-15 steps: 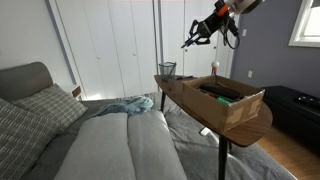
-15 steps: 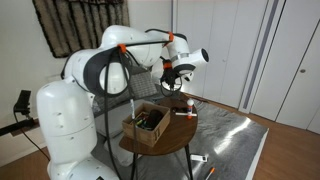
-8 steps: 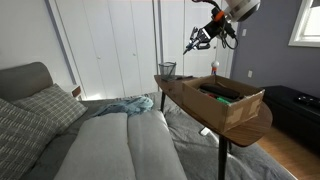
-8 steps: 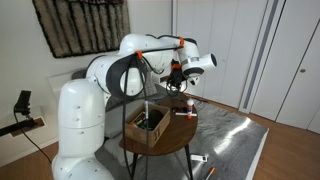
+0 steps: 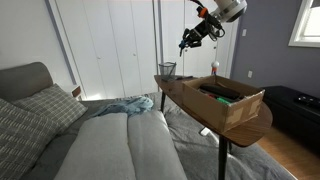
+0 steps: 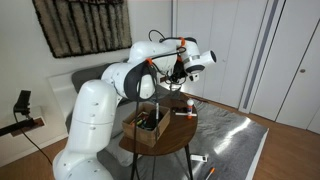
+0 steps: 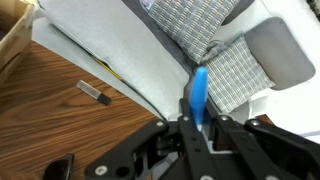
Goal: Put one blue pen from the box in the grey basket.
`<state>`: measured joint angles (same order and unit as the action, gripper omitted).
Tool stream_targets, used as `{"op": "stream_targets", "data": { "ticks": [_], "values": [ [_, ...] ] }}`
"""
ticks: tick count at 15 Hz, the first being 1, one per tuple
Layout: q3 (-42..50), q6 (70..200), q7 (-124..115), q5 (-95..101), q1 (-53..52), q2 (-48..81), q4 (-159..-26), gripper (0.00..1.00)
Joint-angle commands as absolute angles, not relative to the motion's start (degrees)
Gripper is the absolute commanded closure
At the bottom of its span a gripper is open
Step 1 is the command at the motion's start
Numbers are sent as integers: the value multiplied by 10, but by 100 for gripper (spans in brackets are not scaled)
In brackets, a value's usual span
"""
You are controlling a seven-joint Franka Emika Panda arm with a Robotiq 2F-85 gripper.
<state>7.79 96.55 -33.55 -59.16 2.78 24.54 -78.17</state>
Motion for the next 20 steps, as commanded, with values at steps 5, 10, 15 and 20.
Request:
{"op": "stream_targets", "data": {
  "ticks": [5, 10, 15, 20],
  "values": [
    [10, 976, -409, -613, 43, 422, -537, 96],
    [-21, 975, -469, -612, 53, 494, -457, 96],
    [-42, 974, -527, -607, 63, 532, -414, 38],
    [-16, 935, -480, -553, 45, 446, -462, 4]
  ]
}}
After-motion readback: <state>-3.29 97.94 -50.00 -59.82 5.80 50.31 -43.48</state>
